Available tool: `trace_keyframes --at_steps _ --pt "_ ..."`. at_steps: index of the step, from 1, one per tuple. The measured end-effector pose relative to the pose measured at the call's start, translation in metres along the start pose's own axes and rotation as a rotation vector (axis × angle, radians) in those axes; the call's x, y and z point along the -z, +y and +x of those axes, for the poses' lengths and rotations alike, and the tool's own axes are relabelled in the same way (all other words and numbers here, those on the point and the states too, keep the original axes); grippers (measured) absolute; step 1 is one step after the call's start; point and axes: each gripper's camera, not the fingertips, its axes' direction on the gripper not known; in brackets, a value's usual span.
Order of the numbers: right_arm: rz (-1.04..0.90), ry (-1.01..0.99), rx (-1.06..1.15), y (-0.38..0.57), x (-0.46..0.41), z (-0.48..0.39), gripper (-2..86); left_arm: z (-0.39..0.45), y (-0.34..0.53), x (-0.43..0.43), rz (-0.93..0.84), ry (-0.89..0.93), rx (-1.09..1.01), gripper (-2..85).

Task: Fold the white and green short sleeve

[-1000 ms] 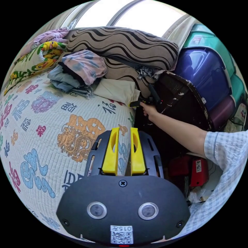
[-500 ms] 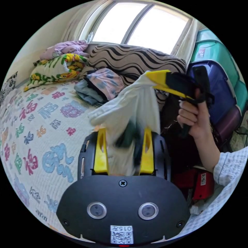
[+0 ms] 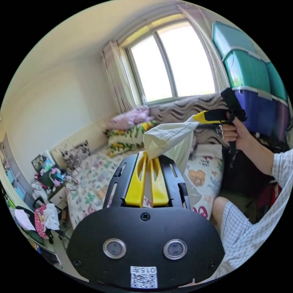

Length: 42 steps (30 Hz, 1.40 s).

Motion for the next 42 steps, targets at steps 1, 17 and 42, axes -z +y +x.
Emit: trace_keyframes --at_steps 1,17,42 --pt "0.032 -0.017 0.042 -0.020 -0.001 -0.026 -0.9 -0.012 -0.022 0.039 0.077 -0.020 0.014 -0.3" --pt "-0.097 -0.020 0.189 0.007 -0.093 -0.166 -0.9 -0.031 -0.003 0.252 0.164 -0.155 -0.050 -0.3" --pt "-0.041 0.584 0.022 -0.079 -0.182 -0.072 -0.3 -0.211 -0.134 0.206 0.237 0.368 0.252 -0.4"
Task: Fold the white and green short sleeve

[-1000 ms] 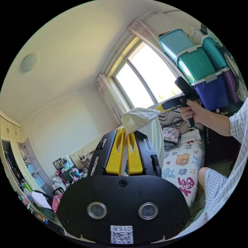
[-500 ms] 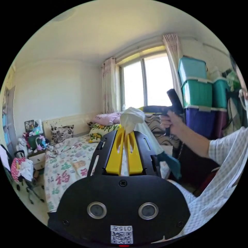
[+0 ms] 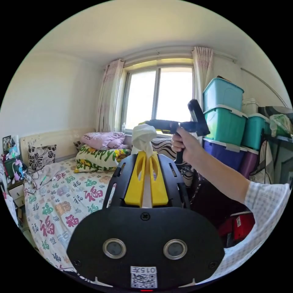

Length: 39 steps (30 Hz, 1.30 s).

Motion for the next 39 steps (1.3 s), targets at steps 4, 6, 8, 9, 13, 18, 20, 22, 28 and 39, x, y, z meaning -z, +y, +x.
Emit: trace_keyframes --at_steps 4,6,8,9,13,18,20,22,28,39 --pt "0.002 -0.115 0.194 -0.042 -0.032 -0.063 -0.3 -0.016 -0.001 0.065 0.211 -0.091 0.021 -0.5" --pt "-0.060 -0.236 0.318 -0.045 -0.061 -0.111 -0.3 -0.027 0.026 0.124 0.329 -0.220 0.074 -0.5" --pt "-0.247 -0.434 0.483 -0.014 -0.130 -0.179 -0.4 -0.052 0.097 0.192 0.455 -0.308 0.235 -0.5" --pt "-0.300 -0.468 0.519 0.001 -0.150 -0.194 -0.4 -0.059 0.120 0.207 0.470 -0.340 0.281 -0.5" --pt "-0.623 -0.556 0.598 0.158 -0.279 -0.251 -0.4 -0.096 0.302 0.271 0.302 -0.627 0.554 -0.3" --pt "-0.862 -0.557 0.538 0.346 -0.334 -0.182 -0.1 -0.131 0.482 0.300 -0.106 -0.648 0.856 0.6" --pt "-0.917 -0.465 0.425 0.413 -0.325 -0.111 -0.3 -0.145 0.531 0.307 -0.270 -0.545 0.921 2.4" --pt "-0.934 -0.405 0.250 0.451 -0.306 -0.046 -0.2 -0.152 0.555 0.314 -0.359 -0.488 0.946 4.1" --pt "-0.877 -0.228 -0.321 0.547 -0.221 0.133 1.7 -0.171 0.579 0.365 -0.347 -0.489 0.996 5.1" --pt "-1.149 -0.200 -0.476 0.630 -0.251 0.226 6.7 -0.219 0.643 0.359 -0.609 -0.588 1.084 8.1"
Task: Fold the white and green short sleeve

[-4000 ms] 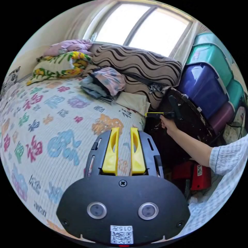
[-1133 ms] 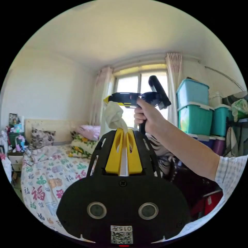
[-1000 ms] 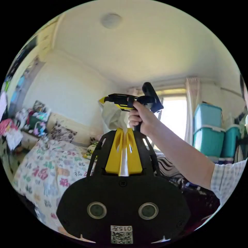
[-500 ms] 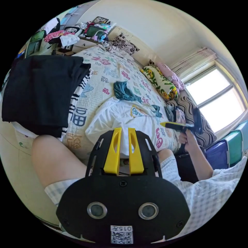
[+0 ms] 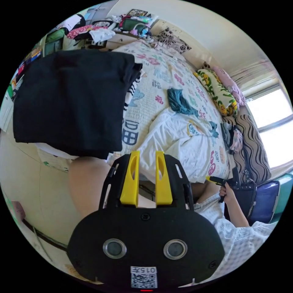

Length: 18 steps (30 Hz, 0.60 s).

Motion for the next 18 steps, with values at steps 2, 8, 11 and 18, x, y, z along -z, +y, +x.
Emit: trace_keyframes --at_steps 2,8,11,18 --pt "-0.061 -0.021 -0.023 -0.007 -0.008 0.015 5.9 -0.002 -0.006 -0.022 -0.083 -0.035 -0.004 8.2" --pt "-0.059 -0.123 -0.057 0.012 0.015 0.059 -0.1 0.007 -0.020 -0.072 -0.214 -0.166 -0.066 10.4" --pt "0.009 -0.254 -0.040 0.038 0.047 0.079 -0.7 0.004 -0.019 -0.095 -0.292 -0.189 -0.059 11.1" --pt "0.310 -0.270 -0.006 0.122 0.180 0.127 -1.0 0.010 0.006 -0.088 -0.245 -0.134 -0.094 11.1"
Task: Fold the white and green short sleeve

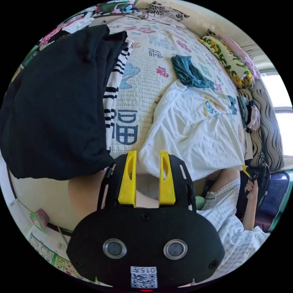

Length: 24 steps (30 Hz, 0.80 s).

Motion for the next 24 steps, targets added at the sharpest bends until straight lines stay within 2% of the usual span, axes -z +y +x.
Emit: trace_keyframes --at_steps 4,9,11,17,20,24 --pt "0.079 0.075 -0.036 0.012 0.073 0.021 -0.8 0.006 0.021 0.000 0.021 0.054 -0.034 11.0" --pt "0.095 0.101 -0.045 0.019 0.106 0.028 -0.8 0.036 0.030 -0.028 -0.097 0.067 -0.139 11.3" --pt "0.099 0.093 -0.044 0.022 0.114 0.026 -0.7 0.060 0.032 -0.051 -0.199 0.098 -0.215 11.2" --pt "0.114 0.055 -0.039 0.033 0.140 0.020 -0.5 0.104 0.040 -0.122 -0.477 -0.039 -0.338 11.4" --pt "0.123 0.035 -0.043 0.038 0.155 0.018 -0.5 0.104 0.039 -0.134 -0.441 -0.170 -0.275 11.0" --pt "0.127 0.024 -0.040 0.043 0.171 0.014 -0.5 0.087 0.039 -0.131 -0.396 -0.119 -0.146 10.1"
